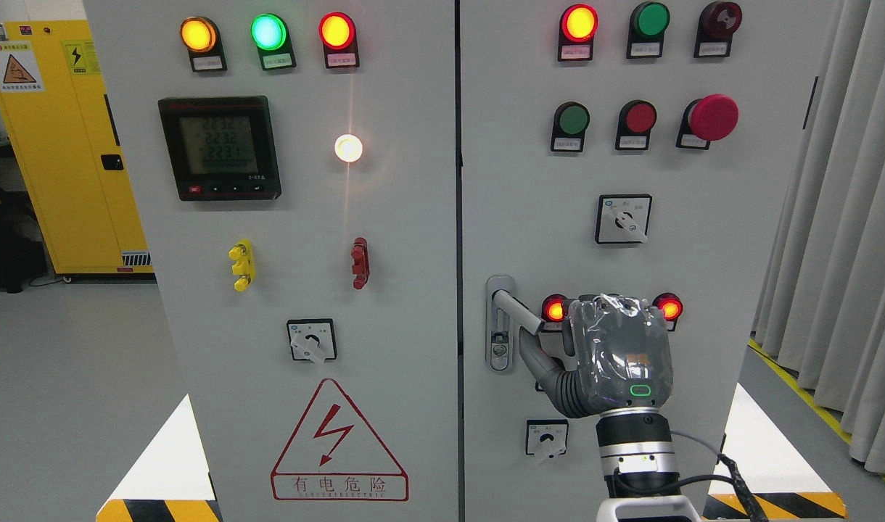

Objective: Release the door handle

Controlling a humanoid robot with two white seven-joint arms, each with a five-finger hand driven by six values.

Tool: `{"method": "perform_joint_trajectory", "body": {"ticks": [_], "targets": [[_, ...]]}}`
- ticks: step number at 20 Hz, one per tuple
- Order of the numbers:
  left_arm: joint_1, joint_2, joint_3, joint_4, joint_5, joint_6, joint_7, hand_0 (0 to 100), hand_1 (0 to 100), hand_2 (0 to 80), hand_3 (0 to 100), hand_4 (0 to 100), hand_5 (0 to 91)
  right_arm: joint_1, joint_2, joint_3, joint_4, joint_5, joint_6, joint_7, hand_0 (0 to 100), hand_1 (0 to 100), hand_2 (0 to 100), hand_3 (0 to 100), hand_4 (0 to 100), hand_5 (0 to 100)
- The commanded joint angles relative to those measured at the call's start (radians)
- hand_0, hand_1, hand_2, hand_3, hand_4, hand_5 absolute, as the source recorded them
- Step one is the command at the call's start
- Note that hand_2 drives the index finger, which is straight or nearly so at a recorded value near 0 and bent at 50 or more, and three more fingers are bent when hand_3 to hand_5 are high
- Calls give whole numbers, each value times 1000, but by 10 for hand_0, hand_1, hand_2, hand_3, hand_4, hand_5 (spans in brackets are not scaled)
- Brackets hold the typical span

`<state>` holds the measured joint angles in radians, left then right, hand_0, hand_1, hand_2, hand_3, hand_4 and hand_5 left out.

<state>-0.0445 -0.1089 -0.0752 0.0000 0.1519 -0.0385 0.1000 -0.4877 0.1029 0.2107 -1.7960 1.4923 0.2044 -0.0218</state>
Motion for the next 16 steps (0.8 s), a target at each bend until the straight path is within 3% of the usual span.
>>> {"method": "perform_joint_trajectory", "body": {"ticks": [1,16], "targets": [[0,0,0,-12,0,0,0,120,556,0,0,0,0,-2,0,-1,-3,-1,0,0,390,414,954,1000,1000,1000],[0,0,0,-12,0,0,0,120,556,0,0,0,0,-5,-6,-2,-5,0,0,0,381,410,954,1000,1000,1000]]}}
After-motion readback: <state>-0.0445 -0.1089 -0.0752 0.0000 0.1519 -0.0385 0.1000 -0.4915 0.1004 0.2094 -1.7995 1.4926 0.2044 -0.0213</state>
